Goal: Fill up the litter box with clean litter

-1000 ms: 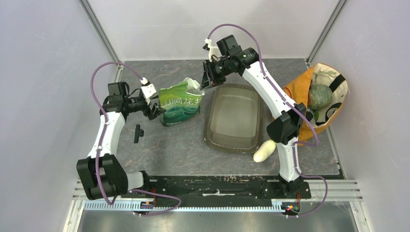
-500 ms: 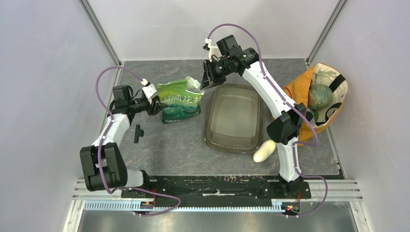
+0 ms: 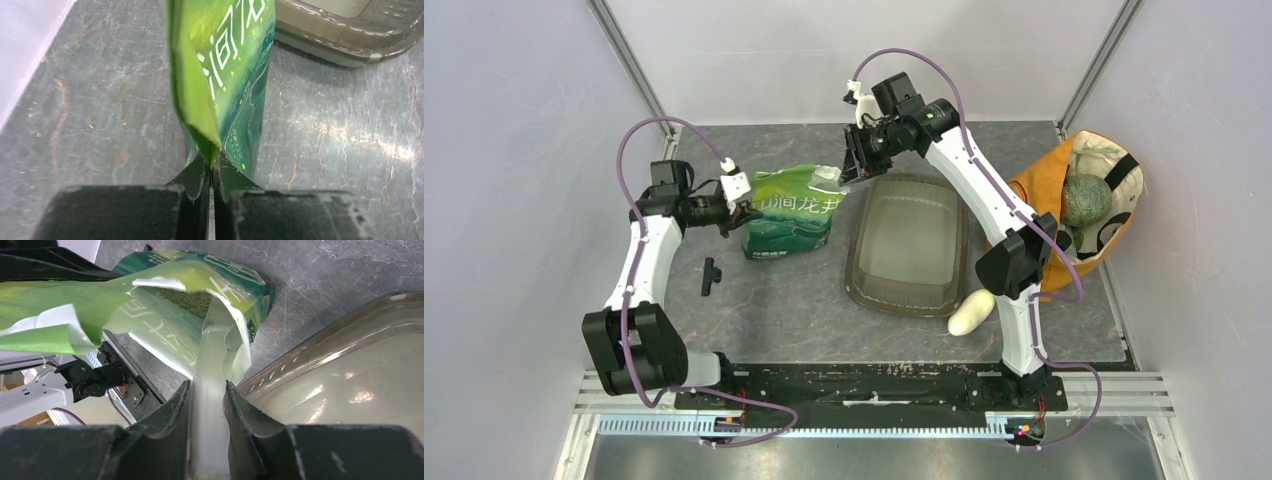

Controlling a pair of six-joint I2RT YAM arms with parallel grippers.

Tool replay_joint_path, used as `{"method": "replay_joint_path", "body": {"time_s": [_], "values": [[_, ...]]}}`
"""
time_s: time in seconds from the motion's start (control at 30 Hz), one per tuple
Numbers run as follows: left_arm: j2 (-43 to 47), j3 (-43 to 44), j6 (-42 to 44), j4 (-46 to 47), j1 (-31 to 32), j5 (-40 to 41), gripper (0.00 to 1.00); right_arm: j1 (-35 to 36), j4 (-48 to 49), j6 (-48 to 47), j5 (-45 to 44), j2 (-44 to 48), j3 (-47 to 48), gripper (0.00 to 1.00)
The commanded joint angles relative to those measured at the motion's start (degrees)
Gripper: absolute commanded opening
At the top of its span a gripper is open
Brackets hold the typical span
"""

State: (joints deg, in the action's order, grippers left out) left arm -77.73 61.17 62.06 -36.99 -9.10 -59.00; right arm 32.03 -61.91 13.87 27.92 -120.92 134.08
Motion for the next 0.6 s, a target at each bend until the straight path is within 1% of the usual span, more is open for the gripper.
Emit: {"method": "replay_joint_path", "body": {"time_s": [0.0,0.03,0.17,0.23,0.3,0.33,0.4,0.57], "values": [[3.07,11.73,15.08,-15.14,-0.17,-1.99,0.02,-0.39,-0.05,-2.14,-1.27,2.44,-0.36,0.00],[2.50,14.48,18.59,-19.35,0.27,-1.43,0.02,-0.39,0.06,-2.22,-0.90,2.58,-0.75,0.00],[0.34,22.95,28.89,-31.49,3.48,5.49,0.02,-0.33,0.68,-2.22,0.32,2.52,-3.06,0.00],[-0.65,25.39,34.52,-37.07,6.19,11.36,0.02,-0.30,1.45,-1.88,0.93,2.37,-4.36,0.00],[-0.60,25.46,35.51,-37.68,8.30,15.07,0.02,-0.32,2.01,-1.42,1.74,2.02,-4.83,0.00],[-0.37,25.19,35.48,-37.36,8.33,15.61,0.02,-0.30,2.31,-1.35,1.89,1.79,-5.00,0.00],[-0.31,24.99,34.32,-36.86,10.95,16.80,0.02,-0.30,2.83,-1.51,2.09,1.66,-5.76,0.00],[-0.21,23.77,34.07,-35.51,12.02,19.65,0.02,-0.43,2.48,-4.05,0.97,3.35,-9.25,0.00]]}}
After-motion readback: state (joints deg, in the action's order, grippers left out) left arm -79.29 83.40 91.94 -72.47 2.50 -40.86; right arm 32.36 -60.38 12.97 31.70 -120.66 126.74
